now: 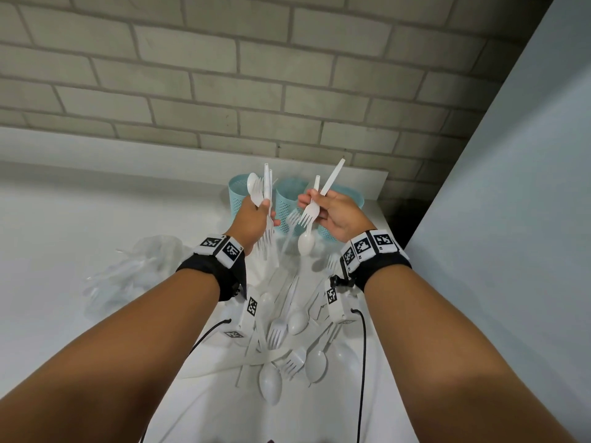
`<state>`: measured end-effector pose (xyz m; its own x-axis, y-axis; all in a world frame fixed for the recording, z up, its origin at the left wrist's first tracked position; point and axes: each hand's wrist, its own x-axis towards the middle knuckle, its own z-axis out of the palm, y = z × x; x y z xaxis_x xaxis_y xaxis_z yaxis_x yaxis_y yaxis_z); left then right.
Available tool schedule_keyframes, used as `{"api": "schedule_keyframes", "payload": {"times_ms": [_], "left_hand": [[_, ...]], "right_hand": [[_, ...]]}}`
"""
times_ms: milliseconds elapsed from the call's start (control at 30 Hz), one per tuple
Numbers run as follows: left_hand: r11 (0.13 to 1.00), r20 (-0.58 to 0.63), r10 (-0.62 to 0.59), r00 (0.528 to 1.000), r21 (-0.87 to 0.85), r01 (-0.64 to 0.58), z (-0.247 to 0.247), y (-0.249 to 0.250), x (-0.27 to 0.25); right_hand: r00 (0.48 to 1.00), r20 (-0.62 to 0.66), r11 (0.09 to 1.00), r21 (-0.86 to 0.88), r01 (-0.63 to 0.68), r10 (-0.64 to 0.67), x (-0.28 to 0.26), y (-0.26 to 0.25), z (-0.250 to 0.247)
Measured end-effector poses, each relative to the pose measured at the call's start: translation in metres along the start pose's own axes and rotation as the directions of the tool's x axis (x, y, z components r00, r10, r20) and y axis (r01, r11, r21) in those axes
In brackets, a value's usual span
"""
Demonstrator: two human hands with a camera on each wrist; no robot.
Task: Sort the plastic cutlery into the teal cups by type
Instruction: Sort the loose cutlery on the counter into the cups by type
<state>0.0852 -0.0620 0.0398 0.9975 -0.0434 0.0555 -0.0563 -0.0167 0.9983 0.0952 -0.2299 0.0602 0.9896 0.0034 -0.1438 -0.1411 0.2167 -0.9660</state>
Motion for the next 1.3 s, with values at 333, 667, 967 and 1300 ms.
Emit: {"api": "schedule_keyframes", "payload": {"times_ms": [333,667,967,1300], "left_hand": [[0.977,0.04,-0.1,0.994,-0.185,0.105,0.007,-0.005,0.002],[0.939,0.121,-0.276,0.953,-0.175,0.295,0.005,-0.009,-0.004],[0.922,0.229,-0.244,0.942,-0.246,0.298,0.008,-0.007,-0.018],[0.955,0.217,-0.162,0.963,-0.213,0.208,0.008,-0.012,-0.021]], "right_hand": [[0.998,0.056,0.988,0.154,-0.026,0.017,-0.003,-0.008,0.015],[0.993,0.001,0.972,0.206,-0.112,0.114,0.0,-0.002,0.018],[0.979,-0.039,0.98,0.028,-0.199,0.2,-0.002,0.002,0.025],[0.979,-0.069,0.968,-0.152,-0.2,0.192,-0.002,0.009,0.023]]}}
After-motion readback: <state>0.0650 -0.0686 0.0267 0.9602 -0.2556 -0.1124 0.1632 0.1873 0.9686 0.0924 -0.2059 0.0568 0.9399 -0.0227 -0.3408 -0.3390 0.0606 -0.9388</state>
